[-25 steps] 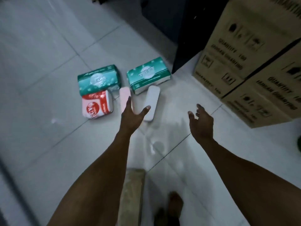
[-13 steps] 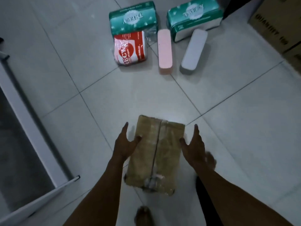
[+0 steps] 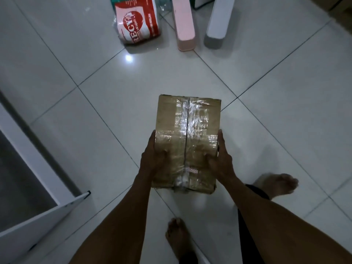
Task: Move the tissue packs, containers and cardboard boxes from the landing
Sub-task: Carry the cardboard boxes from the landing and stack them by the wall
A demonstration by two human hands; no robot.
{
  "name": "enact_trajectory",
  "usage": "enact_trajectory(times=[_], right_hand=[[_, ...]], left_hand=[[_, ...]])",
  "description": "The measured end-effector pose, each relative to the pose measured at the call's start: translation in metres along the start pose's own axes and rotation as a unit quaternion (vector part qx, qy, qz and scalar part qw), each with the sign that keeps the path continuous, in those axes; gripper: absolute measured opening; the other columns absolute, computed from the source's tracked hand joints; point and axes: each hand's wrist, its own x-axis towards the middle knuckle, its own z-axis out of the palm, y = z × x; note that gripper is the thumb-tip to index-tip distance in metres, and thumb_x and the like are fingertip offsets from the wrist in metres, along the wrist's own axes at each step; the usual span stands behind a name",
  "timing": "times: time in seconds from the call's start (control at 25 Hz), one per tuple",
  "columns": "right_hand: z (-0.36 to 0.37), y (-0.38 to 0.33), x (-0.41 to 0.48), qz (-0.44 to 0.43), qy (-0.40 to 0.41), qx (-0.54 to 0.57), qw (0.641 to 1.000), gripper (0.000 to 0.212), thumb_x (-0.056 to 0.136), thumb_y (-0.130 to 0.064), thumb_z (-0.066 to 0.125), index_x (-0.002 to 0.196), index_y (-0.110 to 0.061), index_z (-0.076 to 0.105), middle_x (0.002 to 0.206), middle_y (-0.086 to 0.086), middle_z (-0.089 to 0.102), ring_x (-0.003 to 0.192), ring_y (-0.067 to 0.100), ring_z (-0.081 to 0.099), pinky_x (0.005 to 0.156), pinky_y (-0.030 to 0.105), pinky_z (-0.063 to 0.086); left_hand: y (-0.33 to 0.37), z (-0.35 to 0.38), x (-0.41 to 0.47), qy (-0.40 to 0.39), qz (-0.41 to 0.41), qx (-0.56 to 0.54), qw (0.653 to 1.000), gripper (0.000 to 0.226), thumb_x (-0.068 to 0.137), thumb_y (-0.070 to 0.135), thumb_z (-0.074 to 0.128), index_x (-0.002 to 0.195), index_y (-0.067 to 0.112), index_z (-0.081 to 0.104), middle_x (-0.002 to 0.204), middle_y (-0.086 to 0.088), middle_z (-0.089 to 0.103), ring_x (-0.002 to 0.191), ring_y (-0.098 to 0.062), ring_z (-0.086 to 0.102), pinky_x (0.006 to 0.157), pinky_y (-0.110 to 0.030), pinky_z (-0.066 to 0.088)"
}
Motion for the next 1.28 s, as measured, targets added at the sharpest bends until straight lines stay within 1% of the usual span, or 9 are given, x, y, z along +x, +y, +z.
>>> enact_trajectory(times=[0.2,0.4,0.52,0.68,0.76,0.88,0.96,1.08,1.28], right_hand=[[-0.018,-0.008,0.003,-0.053,-0.009,-0.048,0.997,0.094,0.090,-0.009,0.062,0.157,-0.026,-0.002,0.112,0.000,0.063,0.079,0.018,0.064,0.076,0.037,0.057],[-0.062,-0.030,0.004,-0.047,0.017,-0.070,0.996,0.089,0.091,-0.007,0.061,0.157,-0.026,0.004,0.101,-0.008,0.057,0.058,-0.001,0.050,0.057,0.007,0.039],[-0.121,-0.057,0.006,-0.042,0.049,-0.058,0.996,0.090,0.091,-0.010,0.064,0.157,-0.028,0.005,0.097,-0.009,0.059,0.053,0.000,0.052,0.054,0.005,0.039],[-0.262,-0.109,0.020,-0.023,0.122,-0.037,0.992,0.095,0.090,-0.018,0.065,0.153,-0.044,-0.002,0.083,-0.001,0.068,0.052,0.016,0.060,0.062,0.037,0.057],[-0.338,-0.135,0.022,-0.016,0.147,-0.052,0.988,0.093,0.091,-0.022,0.063,0.154,-0.042,-0.001,0.091,0.012,0.071,0.062,0.022,0.065,0.067,0.034,0.058],[-0.455,-0.189,0.026,-0.006,0.185,-0.065,0.980,0.085,0.093,-0.027,0.061,0.155,-0.041,0.005,0.093,0.008,0.070,0.066,0.015,0.064,0.067,0.028,0.054],[-0.577,-0.244,0.019,-0.008,0.248,-0.058,0.967,0.083,0.092,-0.031,0.062,0.154,-0.042,0.007,0.110,0.015,0.069,0.086,0.027,0.067,0.080,0.033,0.053],[-0.688,-0.304,0.014,-0.021,0.303,-0.069,0.950,0.077,0.095,-0.034,0.058,0.156,-0.037,0.010,0.135,0.020,0.055,0.112,0.037,0.059,0.093,0.036,0.046],[-0.845,-0.369,0.025,0.007,0.369,-0.043,0.928,0.076,0.094,-0.036,0.053,0.155,-0.042,0.008,0.138,0.018,0.054,0.105,0.036,0.060,0.092,0.040,0.049]], left_hand=[[0.015,-0.005,-0.005,0.009,0.014,0.017,1.000,0.081,0.084,0.036,0.062,0.153,0.036,0.020,0.143,-0.002,0.051,0.122,-0.030,0.056,0.099,-0.051,0.050],[0.073,0.000,-0.012,0.008,0.052,0.050,0.997,0.082,0.084,0.029,0.065,0.152,0.039,0.021,0.140,-0.002,0.056,0.118,-0.029,0.060,0.097,-0.048,0.051],[0.144,0.013,-0.012,0.000,0.081,0.091,0.993,0.087,0.087,0.023,0.068,0.154,0.038,0.015,0.132,-0.009,0.062,0.105,-0.032,0.065,0.091,-0.045,0.053],[0.301,0.056,-0.019,-0.019,0.155,0.125,0.980,0.088,0.091,0.019,0.064,0.155,0.042,0.009,0.134,-0.008,0.061,0.106,-0.031,0.064,0.091,-0.037,0.050],[0.376,0.079,-0.027,-0.049,0.185,0.137,0.972,0.087,0.091,0.020,0.062,0.153,0.048,0.008,0.134,-0.007,0.061,0.108,-0.029,0.064,0.092,-0.035,0.050],[0.494,0.106,-0.036,-0.059,0.240,0.148,0.958,0.084,0.091,0.023,0.060,0.151,0.051,0.009,0.142,-0.005,0.055,0.117,-0.028,0.060,0.097,-0.034,0.049],[0.632,0.133,-0.056,-0.076,0.296,0.174,0.936,0.082,0.090,0.026,0.059,0.151,0.051,0.010,0.147,-0.003,0.050,0.125,-0.028,0.055,0.104,-0.035,0.045],[0.777,0.150,-0.078,-0.065,0.356,0.215,0.907,0.079,0.091,0.027,0.058,0.154,0.044,0.014,0.148,-0.010,0.046,0.129,-0.031,0.050,0.105,-0.034,0.039],[0.975,0.200,-0.094,-0.103,0.398,0.222,0.884,0.079,0.091,0.021,0.064,0.155,0.033,0.019,0.154,-0.008,0.038,0.138,-0.029,0.040,0.115,-0.037,0.032]])
